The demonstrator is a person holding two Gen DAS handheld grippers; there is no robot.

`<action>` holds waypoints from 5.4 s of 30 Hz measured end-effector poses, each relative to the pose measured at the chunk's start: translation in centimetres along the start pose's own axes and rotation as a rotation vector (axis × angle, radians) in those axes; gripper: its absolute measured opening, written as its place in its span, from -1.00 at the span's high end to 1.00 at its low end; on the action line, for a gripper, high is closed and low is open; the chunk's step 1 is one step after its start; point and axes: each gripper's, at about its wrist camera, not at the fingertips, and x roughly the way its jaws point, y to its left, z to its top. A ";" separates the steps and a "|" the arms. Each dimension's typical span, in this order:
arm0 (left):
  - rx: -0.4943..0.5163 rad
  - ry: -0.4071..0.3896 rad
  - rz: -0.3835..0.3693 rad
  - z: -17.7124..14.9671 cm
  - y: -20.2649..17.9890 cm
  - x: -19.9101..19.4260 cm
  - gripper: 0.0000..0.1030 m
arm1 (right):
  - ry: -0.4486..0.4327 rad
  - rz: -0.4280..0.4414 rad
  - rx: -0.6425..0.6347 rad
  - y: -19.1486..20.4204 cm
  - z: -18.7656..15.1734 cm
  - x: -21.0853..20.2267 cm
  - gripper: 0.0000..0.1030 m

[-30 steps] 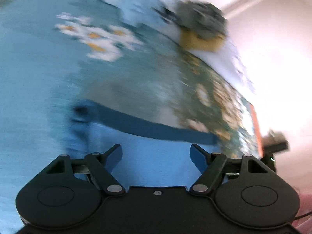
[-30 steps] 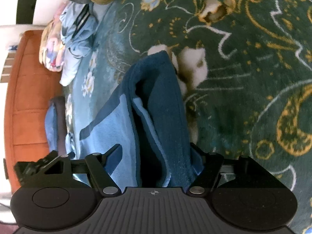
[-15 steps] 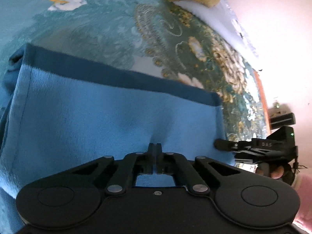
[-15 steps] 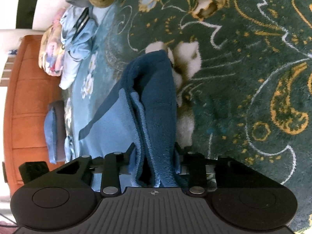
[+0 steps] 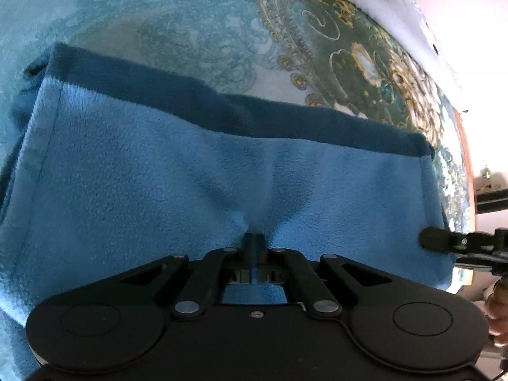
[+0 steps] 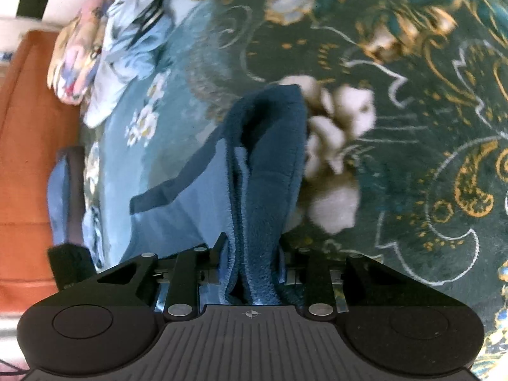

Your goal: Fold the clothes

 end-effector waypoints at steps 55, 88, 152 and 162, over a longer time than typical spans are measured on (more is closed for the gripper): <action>-0.079 0.094 -0.127 -7.2 3.1 -0.7 0.97 | -0.097 -0.068 -0.039 5.6 -3.1 -0.9 0.50; -0.461 -0.332 -0.437 -9.8 17.0 -13.1 0.01 | 0.159 -0.118 -0.348 22.6 -6.7 13.6 0.46; -0.589 -0.483 0.050 -12.3 13.6 -12.3 0.50 | 0.491 -0.094 -1.099 29.1 3.9 24.1 0.61; -0.518 -0.564 0.082 -11.2 11.6 -16.4 0.41 | 0.501 -0.134 -1.069 28.3 3.9 24.6 0.53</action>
